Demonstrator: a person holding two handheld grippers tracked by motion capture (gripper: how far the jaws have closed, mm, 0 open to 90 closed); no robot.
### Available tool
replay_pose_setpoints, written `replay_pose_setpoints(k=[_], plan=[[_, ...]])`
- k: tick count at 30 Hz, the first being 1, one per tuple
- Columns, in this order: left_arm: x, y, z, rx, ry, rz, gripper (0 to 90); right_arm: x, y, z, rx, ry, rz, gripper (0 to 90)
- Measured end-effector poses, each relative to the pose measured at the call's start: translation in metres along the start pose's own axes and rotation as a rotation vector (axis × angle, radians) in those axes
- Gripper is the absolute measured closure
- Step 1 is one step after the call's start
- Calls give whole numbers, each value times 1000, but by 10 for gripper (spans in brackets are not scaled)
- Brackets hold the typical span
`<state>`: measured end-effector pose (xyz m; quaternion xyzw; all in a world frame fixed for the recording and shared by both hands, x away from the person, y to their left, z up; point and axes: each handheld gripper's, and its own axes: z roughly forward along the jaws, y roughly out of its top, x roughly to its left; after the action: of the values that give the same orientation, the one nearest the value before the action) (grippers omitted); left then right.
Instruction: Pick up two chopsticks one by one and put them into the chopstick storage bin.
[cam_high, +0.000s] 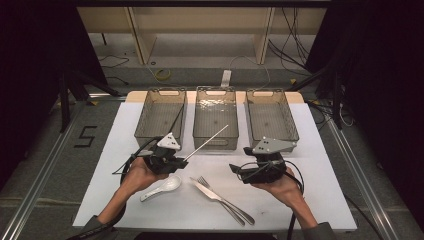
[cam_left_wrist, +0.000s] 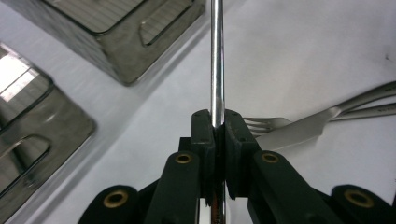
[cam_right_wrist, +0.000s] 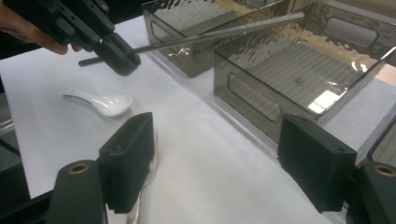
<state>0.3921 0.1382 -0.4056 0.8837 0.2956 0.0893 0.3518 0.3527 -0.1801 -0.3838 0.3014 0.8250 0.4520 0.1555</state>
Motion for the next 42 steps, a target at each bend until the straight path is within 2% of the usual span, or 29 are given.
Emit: replay_pose_setpoints(k=[7, 9, 13, 16, 20, 26, 28, 32, 36, 42], plan=[[10, -1, -1, -2, 39, -47, 836, -1, -22, -1, -62, -23, 54, 267], [14, -1, -4, -10, 43, -60, 836, -1, -27, -2, -74, -20, 65, 268], [24, -1, -11, -33, 65, -92, 836, -2, -33, -8, -103, -54, 85, 268], [30, -2, -14, -47, 76, -111, 836, -5, -40, -13, -132, -61, 112, 268], [39, -3, -18, -60, 92, -136, 836, -7, -48, -17, -142, -67, 142, 225], [53, -3, -23, -87, 116, -185, 836, -6, -59, -24, -163, -81, 151, 199], [57, -2, -25, -93, 118, -187, 836, -5, -63, -26, -161, -86, 149, 198], [64, 3, -27, -98, 139, -199, 836, -3, -71, -28, -153, -88, 163, 199], [74, 9, -28, -95, 164, -219, 836, -1, -76, -30, -143, -90, 152, 199], [94, 18, -28, -96, 205, -256, 836, 2, -78, -33, -140, -88, 154, 199]])
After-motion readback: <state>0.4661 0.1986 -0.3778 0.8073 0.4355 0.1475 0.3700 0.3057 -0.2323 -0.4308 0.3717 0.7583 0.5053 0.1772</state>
